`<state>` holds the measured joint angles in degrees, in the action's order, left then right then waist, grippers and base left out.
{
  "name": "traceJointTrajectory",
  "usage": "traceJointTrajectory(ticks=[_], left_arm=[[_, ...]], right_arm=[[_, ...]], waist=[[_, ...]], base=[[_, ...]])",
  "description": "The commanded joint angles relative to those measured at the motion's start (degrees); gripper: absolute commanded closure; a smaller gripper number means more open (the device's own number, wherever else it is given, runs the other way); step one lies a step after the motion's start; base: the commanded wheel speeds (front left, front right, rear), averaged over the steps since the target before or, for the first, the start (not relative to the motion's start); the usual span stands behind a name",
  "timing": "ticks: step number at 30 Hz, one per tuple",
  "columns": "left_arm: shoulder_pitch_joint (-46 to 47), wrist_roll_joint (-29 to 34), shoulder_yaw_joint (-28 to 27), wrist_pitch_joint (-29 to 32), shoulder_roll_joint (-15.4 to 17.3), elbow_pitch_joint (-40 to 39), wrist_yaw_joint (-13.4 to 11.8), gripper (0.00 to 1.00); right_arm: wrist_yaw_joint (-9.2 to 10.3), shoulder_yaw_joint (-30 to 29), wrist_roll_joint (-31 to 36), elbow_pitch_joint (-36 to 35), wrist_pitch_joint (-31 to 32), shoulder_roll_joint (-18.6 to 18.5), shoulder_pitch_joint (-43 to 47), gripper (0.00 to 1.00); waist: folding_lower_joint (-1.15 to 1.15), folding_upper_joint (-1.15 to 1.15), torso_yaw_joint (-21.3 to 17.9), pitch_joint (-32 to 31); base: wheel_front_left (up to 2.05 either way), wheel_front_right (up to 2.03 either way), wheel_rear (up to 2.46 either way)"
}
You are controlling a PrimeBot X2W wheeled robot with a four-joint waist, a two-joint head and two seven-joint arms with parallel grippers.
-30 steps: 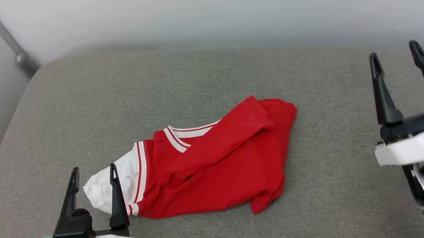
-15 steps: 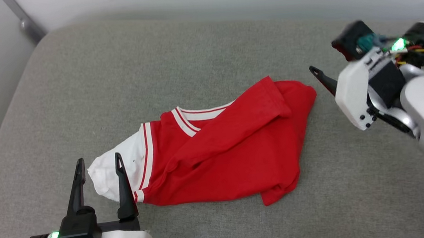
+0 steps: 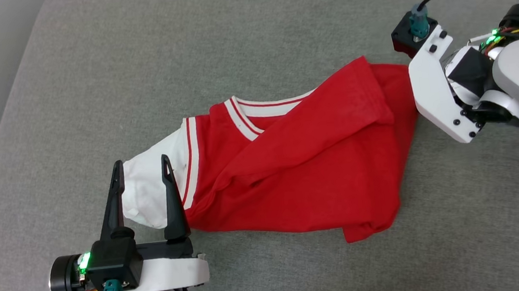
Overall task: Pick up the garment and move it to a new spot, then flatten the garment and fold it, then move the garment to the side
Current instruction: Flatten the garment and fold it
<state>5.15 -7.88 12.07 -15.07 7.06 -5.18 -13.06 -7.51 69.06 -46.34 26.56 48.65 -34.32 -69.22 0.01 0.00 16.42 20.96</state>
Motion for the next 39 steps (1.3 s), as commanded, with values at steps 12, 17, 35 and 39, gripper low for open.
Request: traceJointTrajectory(ticks=[12, 17, 35, 39], left_arm=[[1.78, 2.45, -2.99, -0.15, -3.45, 1.16, 4.02, 0.0], [1.09, 3.27, -4.1, -0.15, -3.82, 2.01, 4.58, 0.0], [-7.01, 5.26, -8.92, -0.15, -3.75, 2.65, 6.84, 0.0], [-8.71, 5.34, -9.56, -0.15, -3.81, 2.66, 6.88, 0.0]], right_arm=[[0.03, 4.77, -2.96, 1.08, -1.76, -0.59, 1.91, 1.0], [0.07, 4.45, -0.58, 0.48, -5.41, -1.36, 0.45, 1.0], [0.06, 4.31, -0.66, -16.88, -20.26, -15.89, -0.58, 1.0], [0.05, 4.4, -0.71, -20.01, -22.58, -20.35, 2.51, 1.0]], waist=[[-0.01, 0.0, 2.03, 3.13], [-0.01, 0.0, 1.05, 1.48], [-0.01, 0.0, -9.57, -11.47], [-0.01, 0.0, -12.62, -13.57]], base=[[0.0, 0.0, 0.0], [0.0, 0.0, 0.0], [0.0, 0.0, 0.0], [0.0, 0.0, 0.0]])
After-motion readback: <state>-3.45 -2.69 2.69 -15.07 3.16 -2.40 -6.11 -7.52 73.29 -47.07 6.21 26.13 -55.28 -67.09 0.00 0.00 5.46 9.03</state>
